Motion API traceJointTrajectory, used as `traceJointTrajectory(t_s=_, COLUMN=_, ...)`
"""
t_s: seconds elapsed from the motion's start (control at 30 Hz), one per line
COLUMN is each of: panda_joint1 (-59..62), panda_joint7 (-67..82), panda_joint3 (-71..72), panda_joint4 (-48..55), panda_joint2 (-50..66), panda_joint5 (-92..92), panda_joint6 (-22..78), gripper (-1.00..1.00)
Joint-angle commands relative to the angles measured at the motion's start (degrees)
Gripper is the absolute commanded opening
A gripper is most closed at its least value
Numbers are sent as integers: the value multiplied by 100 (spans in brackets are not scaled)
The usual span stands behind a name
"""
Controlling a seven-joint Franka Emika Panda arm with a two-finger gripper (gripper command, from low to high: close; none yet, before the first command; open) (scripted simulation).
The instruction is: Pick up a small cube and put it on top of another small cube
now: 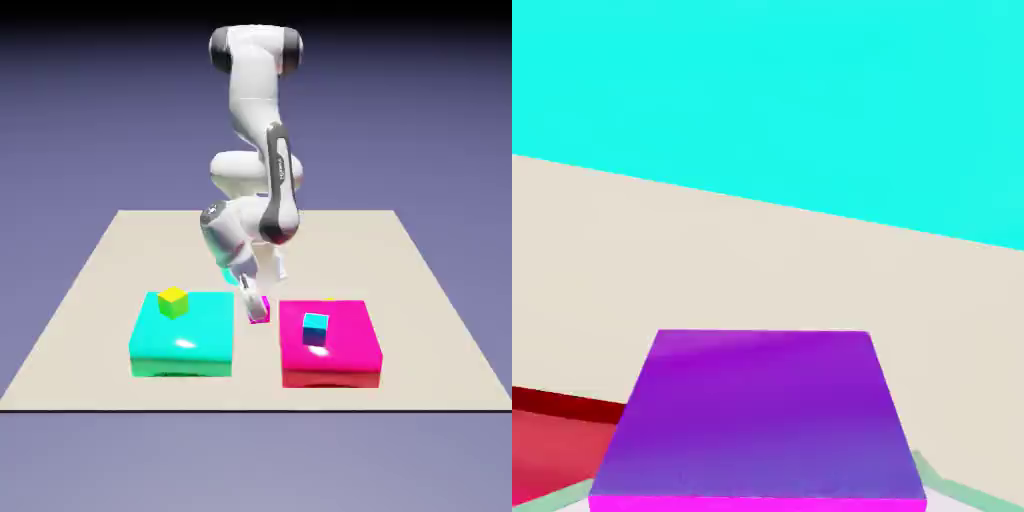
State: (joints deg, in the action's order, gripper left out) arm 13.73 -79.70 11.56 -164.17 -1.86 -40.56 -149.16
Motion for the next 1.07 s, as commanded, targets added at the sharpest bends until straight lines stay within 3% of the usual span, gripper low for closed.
traceJointTrajectory(t_s=0.0, panda_joint1=-13, panda_joint7=49, panda_joint3=92, panda_joint4=158, panda_joint2=-8, panda_joint5=234, panda_joint6=112, gripper=-100)
traceJointTrajectory(t_s=0.53, panda_joint1=777, panda_joint7=-3377, panda_joint3=1853, panda_joint4=2001, panda_joint2=-812, panda_joint5=513, panda_joint6=1827, gripper=-100)
traceJointTrajectory(t_s=0.77, panda_joint1=552, panda_joint7=-3269, panda_joint3=2044, panda_joint4=1798, panda_joint2=198, panda_joint5=399, panda_joint6=572, gripper=-100)
traceJointTrajectory(t_s=0.8, panda_joint1=552, panda_joint7=-3269, panda_joint3=2044, panda_joint4=1798, panda_joint2=198, panda_joint5=399, panda_joint6=572, gripper=100)
traceJointTrajectory(t_s=1.03, panda_joint1=777, panda_joint7=-3377, panda_joint3=1853, panda_joint4=2002, panda_joint2=-812, panda_joint5=513, panda_joint6=1827, gripper=100)
